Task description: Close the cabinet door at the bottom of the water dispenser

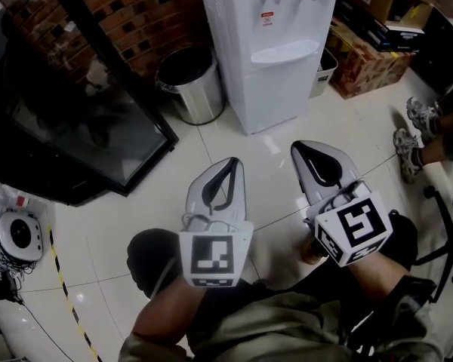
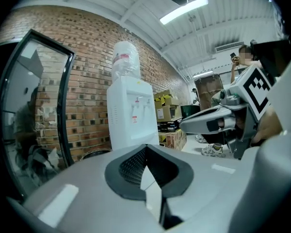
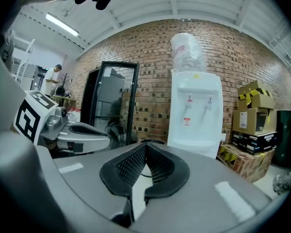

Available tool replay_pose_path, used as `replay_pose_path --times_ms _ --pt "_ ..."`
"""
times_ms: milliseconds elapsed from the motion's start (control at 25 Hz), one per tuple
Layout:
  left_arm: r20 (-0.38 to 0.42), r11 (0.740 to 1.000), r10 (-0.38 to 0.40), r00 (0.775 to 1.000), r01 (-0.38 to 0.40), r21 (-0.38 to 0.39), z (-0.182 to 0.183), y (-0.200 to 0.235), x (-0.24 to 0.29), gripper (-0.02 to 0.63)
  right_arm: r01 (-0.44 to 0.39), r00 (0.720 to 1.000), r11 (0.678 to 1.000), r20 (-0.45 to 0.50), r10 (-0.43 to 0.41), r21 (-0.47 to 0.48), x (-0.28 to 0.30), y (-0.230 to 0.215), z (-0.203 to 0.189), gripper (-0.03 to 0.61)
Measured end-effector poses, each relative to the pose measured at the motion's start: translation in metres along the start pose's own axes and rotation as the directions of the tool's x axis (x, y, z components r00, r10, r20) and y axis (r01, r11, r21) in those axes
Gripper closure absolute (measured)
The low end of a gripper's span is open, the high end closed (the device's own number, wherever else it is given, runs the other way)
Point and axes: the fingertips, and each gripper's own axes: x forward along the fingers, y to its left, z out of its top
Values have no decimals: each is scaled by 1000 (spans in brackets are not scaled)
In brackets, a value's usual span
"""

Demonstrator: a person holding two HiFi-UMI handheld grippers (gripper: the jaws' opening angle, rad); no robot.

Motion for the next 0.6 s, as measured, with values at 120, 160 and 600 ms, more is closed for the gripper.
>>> replay_pose_path --times_ms 120,160,600 --pt "4 1000 24 1000 -24 12 -4 3 3 612 -4 1000 1000 -5 4 1 -2 5 -2 578" --pt "2 999 31 1000 -31 9 -4 3 5 612 -12 1000 1000 -7 12 -1 -2 7 -3 578" --pt "9 1000 11 1000 -11 16 -1 -10 21 612 -62 998 998 -14 62 5 -1 18 -8 578"
